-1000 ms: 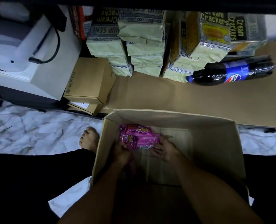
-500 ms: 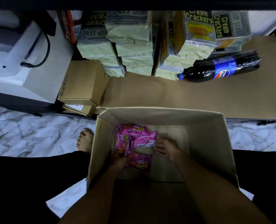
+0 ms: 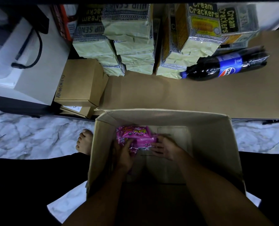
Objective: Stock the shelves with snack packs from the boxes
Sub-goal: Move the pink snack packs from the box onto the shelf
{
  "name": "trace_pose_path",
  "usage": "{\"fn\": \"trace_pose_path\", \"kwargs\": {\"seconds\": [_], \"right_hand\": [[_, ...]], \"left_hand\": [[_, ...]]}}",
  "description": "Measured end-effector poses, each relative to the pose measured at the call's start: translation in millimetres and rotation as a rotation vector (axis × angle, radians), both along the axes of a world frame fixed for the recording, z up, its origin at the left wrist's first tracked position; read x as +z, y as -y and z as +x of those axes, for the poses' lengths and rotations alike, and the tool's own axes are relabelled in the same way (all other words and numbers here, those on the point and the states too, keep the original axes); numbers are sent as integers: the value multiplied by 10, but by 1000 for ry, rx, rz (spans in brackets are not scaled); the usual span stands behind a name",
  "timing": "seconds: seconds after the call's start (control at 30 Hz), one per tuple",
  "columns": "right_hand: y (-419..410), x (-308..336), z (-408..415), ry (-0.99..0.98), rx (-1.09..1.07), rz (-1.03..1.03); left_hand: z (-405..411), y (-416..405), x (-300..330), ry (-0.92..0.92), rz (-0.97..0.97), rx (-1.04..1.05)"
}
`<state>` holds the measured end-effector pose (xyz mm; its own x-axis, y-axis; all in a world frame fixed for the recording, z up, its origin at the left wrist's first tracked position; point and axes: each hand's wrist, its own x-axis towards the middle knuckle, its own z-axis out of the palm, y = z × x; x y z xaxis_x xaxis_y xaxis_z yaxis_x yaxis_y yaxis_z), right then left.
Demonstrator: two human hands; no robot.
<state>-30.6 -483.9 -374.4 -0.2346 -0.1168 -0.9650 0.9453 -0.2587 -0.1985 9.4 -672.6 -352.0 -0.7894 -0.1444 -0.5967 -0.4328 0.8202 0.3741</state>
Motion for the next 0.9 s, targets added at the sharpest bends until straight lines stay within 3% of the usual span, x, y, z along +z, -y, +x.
{"fn": "trace_pose_path", "kwargs": {"seconds": [0.1, 0.17, 0.27, 0.37, 0.6, 0.8, 0.9], "right_hand": [[-112, 0, 2, -5, 63, 21], [-124, -5, 2, -10, 58, 35], [-27, 26, -10, -15, 3, 3], [73, 62, -54, -38, -34, -53], [12, 74, 15, 22, 34, -122], [-15, 76, 31, 14, 102, -135], [46, 77, -13, -3, 125, -116]], "left_hand": [[97, -114, -35, -60, 84, 228], [172, -114, -118, 3, 96, 410], [288, -37, -253, 129, 151, 550], [285, 51, -367, 130, 217, 644], [267, -12, -305, 86, 181, 352], [439, -23, -667, 192, 294, 371], [438, 28, -398, 273, 258, 275]]}}
